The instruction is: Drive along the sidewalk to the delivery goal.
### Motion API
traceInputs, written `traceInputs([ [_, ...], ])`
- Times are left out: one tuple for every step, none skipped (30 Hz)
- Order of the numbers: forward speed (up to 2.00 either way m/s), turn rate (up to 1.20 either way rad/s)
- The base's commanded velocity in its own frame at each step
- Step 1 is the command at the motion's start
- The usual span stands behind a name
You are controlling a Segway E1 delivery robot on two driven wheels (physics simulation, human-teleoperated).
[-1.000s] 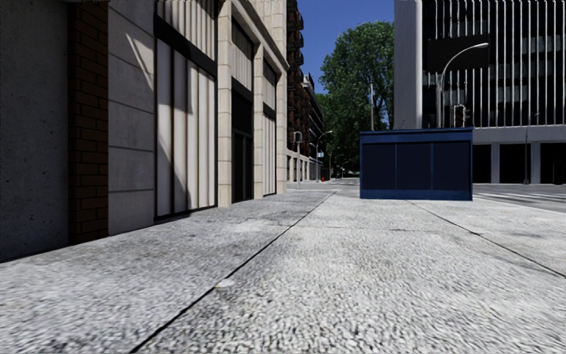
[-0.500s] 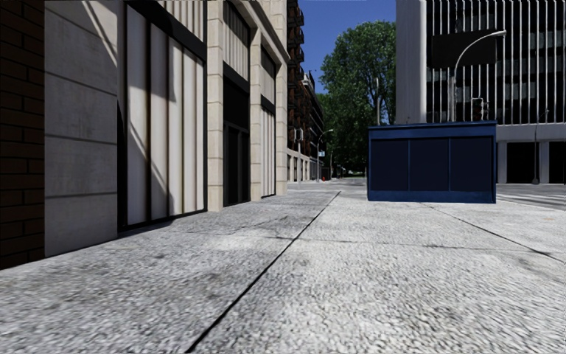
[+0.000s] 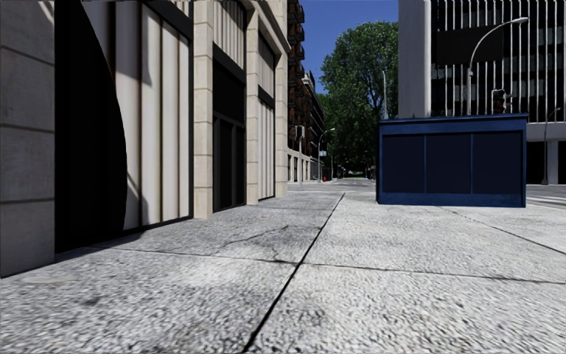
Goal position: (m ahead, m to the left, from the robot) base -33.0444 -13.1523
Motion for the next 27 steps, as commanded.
traceInputs([
  [2.0, 0.0],
  [2.0, 0.0],
  [2.0, 0.0],
  [2.0, 0.0],
  [2.0, 0.0],
  [2.0, 0.0],
  [2.0, 0.0],
  [2.0, 0.0],
  [2.0, 0.0],
  [2.0, 0.0],
  [2.0, 0.0],
  [2.0, 0.0],
  [2.0, 0.0],
  [2.0, 0.0],
  [2.0, 0.0],
  [2.0, 0.0],
  [2.0, 0.0],
  [2.0, 0.0],
  [2.0, 0.0],
  [2.0, 0.0],
  [2.0, 0.0],
  [2.0, 0.0],
  [2.0, 0.0],
  [2.0, 0.0],
  [2.0, 0.0],
  [2.0, 0.0],
  [2.0, 0.0],
])
